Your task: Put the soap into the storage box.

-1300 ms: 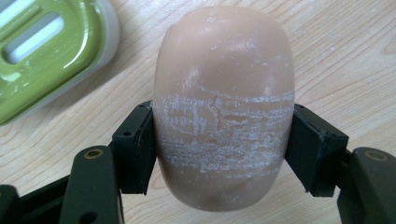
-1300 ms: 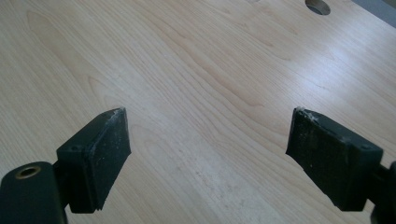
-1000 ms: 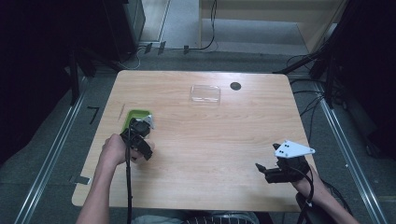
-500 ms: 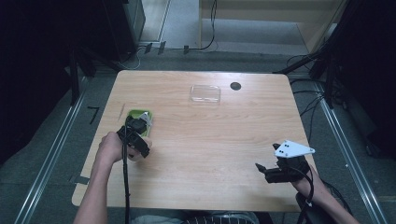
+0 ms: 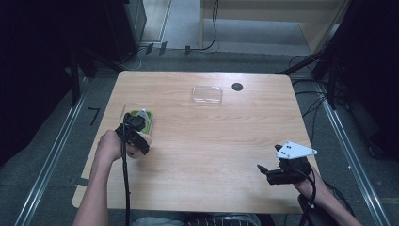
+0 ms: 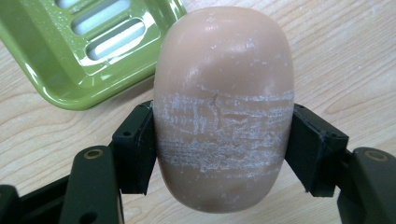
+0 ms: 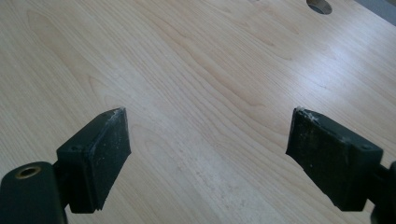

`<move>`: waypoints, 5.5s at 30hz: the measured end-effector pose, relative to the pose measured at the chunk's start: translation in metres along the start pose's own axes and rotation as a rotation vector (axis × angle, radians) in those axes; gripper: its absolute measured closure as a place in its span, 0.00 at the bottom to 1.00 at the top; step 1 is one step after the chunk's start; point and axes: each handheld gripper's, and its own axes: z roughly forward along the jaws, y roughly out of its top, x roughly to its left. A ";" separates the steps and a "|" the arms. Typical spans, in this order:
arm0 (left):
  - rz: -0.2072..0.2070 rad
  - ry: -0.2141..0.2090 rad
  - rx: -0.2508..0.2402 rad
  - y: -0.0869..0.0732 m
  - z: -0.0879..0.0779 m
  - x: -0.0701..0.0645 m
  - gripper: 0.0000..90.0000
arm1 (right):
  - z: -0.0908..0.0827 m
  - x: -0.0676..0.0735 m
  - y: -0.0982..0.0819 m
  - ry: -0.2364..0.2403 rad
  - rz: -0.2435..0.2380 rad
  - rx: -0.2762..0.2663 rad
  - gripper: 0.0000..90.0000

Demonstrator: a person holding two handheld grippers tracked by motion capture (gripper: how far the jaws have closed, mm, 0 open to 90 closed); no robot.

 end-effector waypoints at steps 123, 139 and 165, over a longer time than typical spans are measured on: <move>-0.274 0.136 -0.300 0.033 0.018 0.048 0.37 | -0.001 -0.002 -0.001 -0.002 0.008 -0.006 0.15; -0.302 0.133 -0.309 0.035 0.029 0.050 0.37 | -0.003 -0.002 -0.003 -0.011 0.022 -0.006 0.15; -0.352 0.121 -0.336 0.033 0.040 0.054 0.37 | -0.002 -0.001 -0.002 -0.007 0.013 -0.005 0.15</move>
